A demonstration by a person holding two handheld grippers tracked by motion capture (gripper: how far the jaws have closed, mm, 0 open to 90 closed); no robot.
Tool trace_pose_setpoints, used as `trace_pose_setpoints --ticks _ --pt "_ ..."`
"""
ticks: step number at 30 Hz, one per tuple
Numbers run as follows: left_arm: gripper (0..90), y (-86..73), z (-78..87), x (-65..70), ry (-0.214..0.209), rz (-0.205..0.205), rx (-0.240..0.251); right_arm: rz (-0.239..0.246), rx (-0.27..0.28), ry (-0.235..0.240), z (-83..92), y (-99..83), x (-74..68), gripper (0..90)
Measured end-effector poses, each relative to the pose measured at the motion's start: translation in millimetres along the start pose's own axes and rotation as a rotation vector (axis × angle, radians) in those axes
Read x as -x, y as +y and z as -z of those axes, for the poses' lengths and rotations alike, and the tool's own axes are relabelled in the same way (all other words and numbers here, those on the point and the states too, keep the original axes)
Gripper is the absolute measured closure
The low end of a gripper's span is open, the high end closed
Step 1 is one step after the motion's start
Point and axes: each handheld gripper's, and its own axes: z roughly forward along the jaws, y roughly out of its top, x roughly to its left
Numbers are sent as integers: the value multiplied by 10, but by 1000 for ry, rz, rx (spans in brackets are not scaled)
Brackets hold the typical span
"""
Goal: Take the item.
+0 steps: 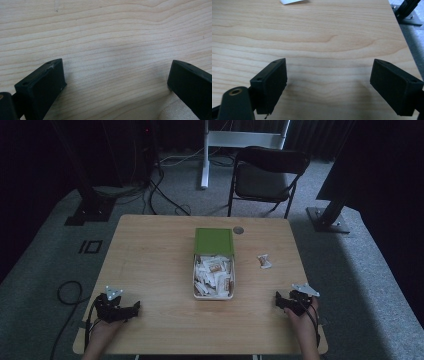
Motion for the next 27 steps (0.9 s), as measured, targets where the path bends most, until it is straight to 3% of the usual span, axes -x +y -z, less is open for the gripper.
trace_pose_setpoints --ticks 3,9,27 --pt "21 0 0 0 0 0 0 -8 -1 -18 35 -31 12 140" --pt "21 0 0 0 0 0 0 -45 -31 -4 85 -92 66 140" --pt "21 0 0 0 0 1 0 -57 -47 -4 96 -116 89 134"
